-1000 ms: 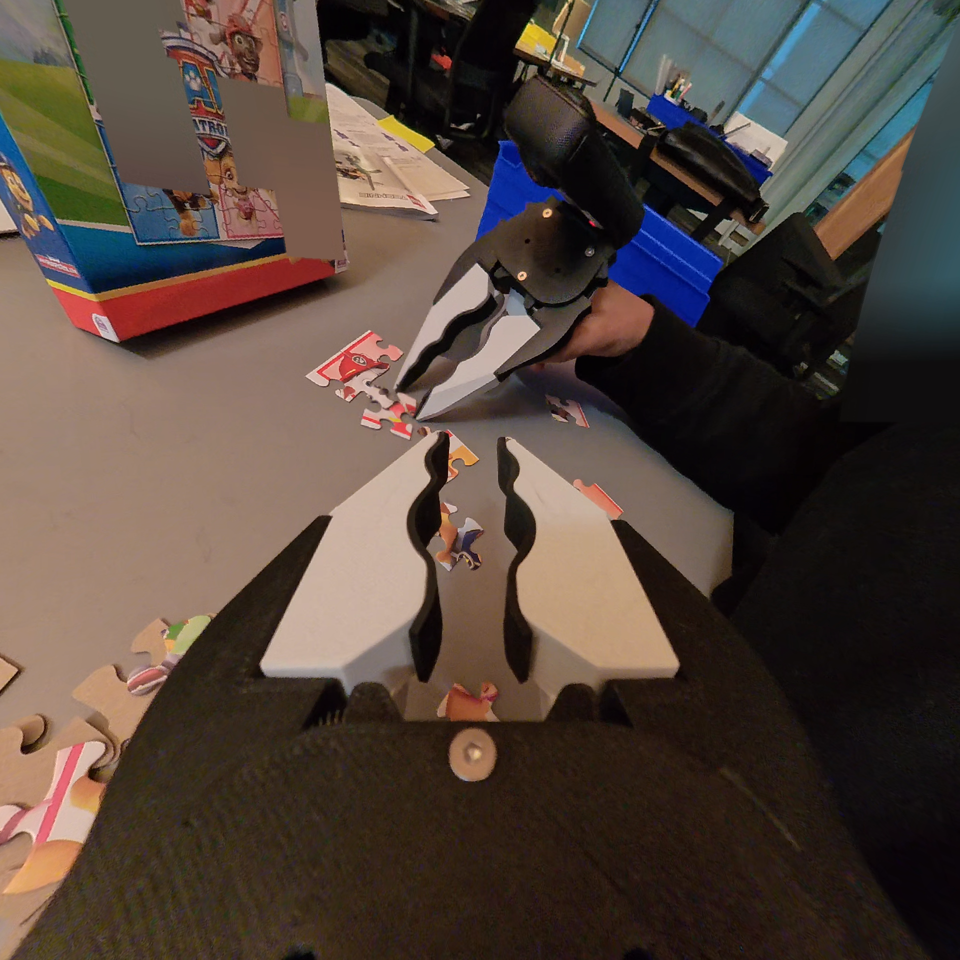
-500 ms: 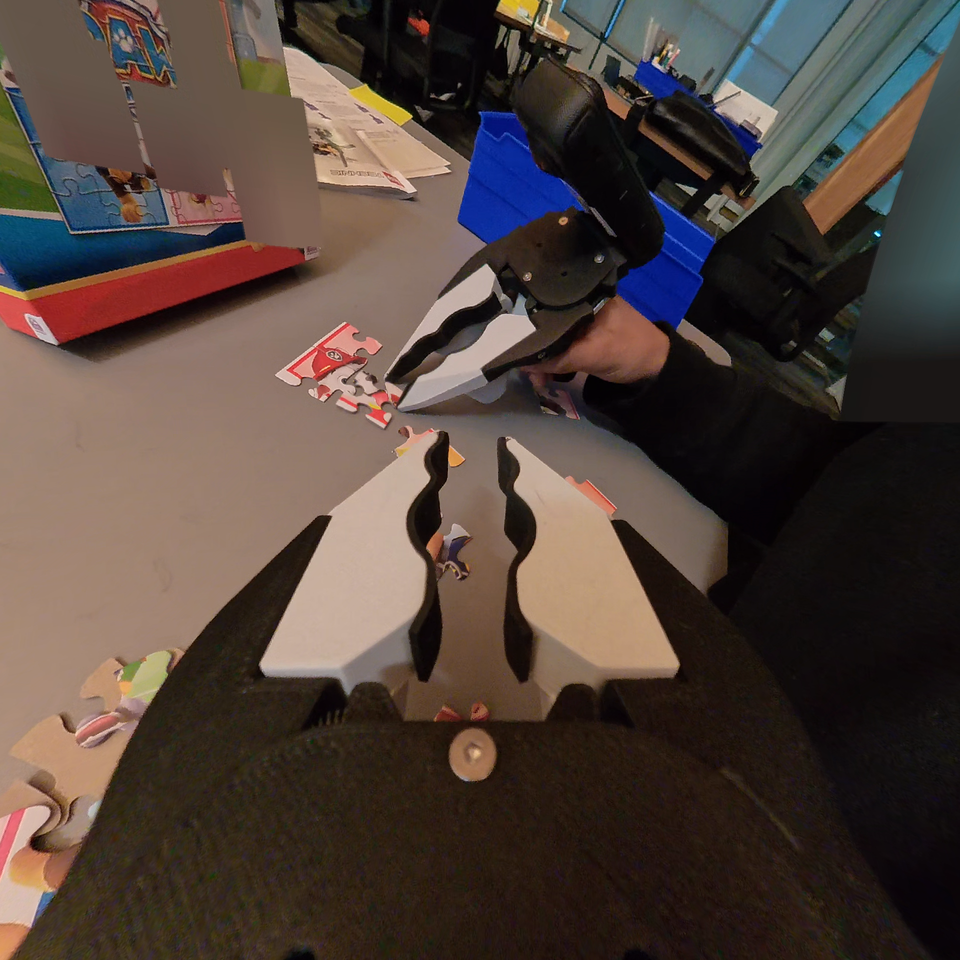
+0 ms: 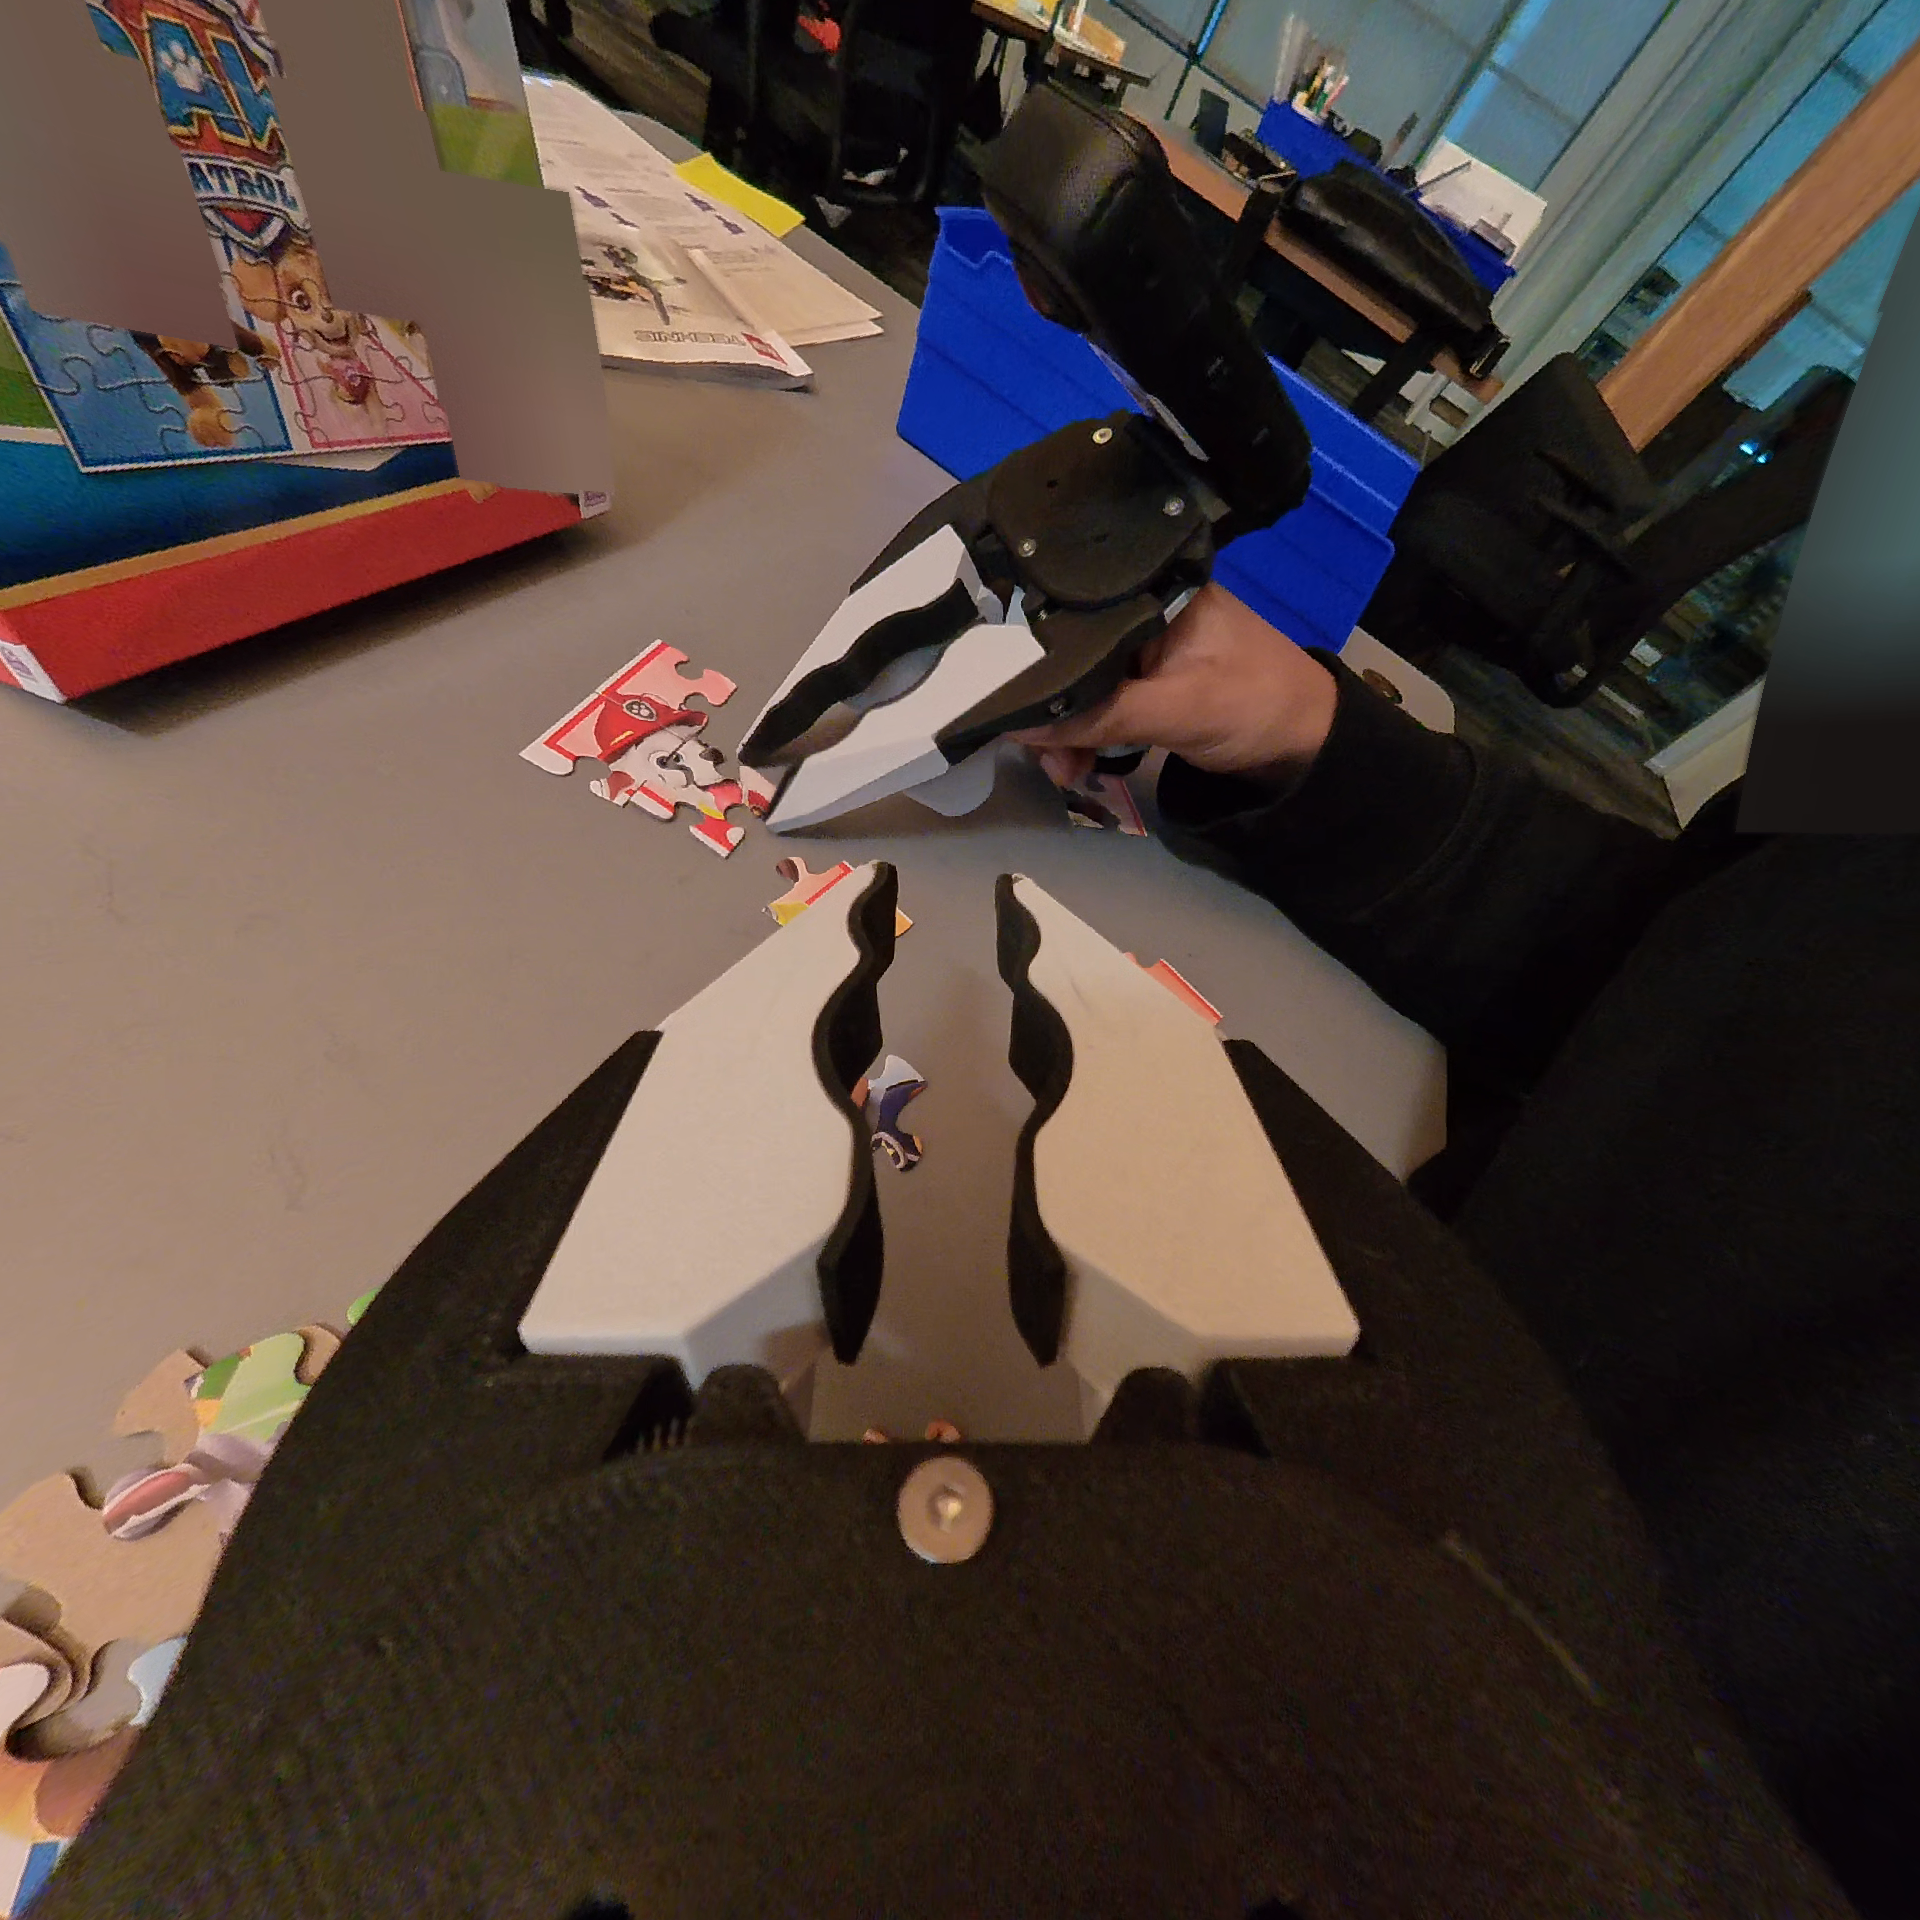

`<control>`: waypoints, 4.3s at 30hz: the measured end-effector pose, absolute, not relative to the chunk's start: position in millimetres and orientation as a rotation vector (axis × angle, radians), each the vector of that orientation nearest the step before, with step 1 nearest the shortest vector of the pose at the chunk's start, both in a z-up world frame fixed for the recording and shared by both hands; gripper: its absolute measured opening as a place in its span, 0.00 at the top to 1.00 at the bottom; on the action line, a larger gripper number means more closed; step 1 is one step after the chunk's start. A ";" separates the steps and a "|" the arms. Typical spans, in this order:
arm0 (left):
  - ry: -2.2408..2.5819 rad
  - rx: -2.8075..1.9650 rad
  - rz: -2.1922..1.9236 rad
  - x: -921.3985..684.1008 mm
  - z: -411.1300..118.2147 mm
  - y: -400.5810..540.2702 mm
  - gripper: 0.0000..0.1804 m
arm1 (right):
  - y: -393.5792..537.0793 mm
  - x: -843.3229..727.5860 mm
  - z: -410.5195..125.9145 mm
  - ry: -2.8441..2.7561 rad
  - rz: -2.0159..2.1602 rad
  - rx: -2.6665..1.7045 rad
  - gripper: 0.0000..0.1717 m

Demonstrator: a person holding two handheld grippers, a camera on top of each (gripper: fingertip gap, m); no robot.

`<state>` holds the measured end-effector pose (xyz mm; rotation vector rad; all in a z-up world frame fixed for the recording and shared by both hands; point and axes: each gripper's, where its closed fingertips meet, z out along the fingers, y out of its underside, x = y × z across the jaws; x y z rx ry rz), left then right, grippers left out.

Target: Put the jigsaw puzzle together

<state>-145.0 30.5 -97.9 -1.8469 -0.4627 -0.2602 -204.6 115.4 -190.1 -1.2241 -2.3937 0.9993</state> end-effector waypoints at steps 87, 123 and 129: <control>-0.444 -1.829 -0.237 -126.9 -87.9 25.4 0.90 | 126.0 -229.3 -192.3 -2.501 0.890 -1.036 0.57; -1.149 -1.882 0.470 -224.4 -113.2 -151.1 0.85 | 107.0 -191.6 -136.9 -2.269 1.295 -0.865 0.71; -1.206 -1.831 0.424 -229.2 -116.3 -168.2 0.85 | 86.4 -179.4 -156.2 -2.382 1.207 -0.794 0.71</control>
